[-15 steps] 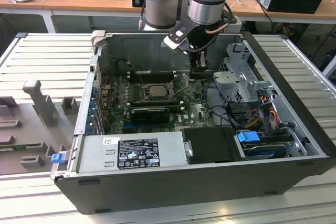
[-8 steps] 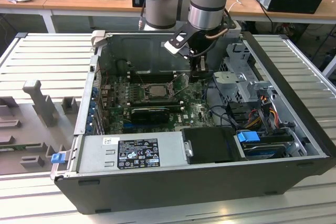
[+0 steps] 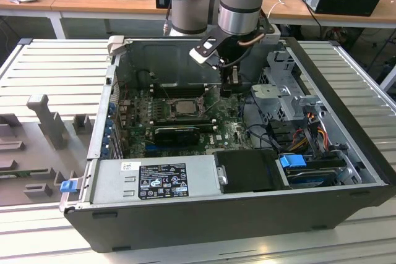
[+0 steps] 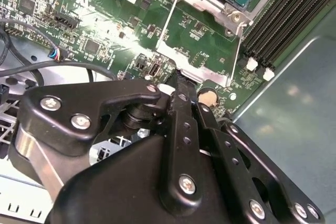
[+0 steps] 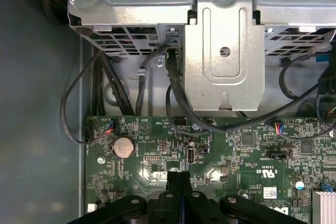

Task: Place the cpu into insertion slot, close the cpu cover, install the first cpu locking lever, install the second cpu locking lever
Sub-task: 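Close the cpu cover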

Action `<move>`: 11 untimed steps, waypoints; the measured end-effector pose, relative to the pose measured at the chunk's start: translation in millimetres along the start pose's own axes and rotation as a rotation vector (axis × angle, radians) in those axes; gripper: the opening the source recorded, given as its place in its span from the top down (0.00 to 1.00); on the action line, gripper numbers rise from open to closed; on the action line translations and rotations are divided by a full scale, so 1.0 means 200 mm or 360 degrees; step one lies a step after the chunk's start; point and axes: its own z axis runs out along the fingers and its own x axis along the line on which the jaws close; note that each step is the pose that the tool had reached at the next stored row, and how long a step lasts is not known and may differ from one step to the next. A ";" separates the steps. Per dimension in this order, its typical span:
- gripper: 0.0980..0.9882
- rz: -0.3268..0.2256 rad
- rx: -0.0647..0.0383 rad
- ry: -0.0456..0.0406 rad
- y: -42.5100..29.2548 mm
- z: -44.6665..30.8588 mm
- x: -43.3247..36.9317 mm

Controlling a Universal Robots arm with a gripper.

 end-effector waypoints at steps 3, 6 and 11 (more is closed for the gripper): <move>0.99 0.0000 0.0000 0.0003 -0.040 -0.001 0.000; 0.99 0.0000 0.0000 0.0003 -0.072 -0.002 0.000; 0.99 0.0000 0.0000 0.0003 -0.135 -0.004 0.000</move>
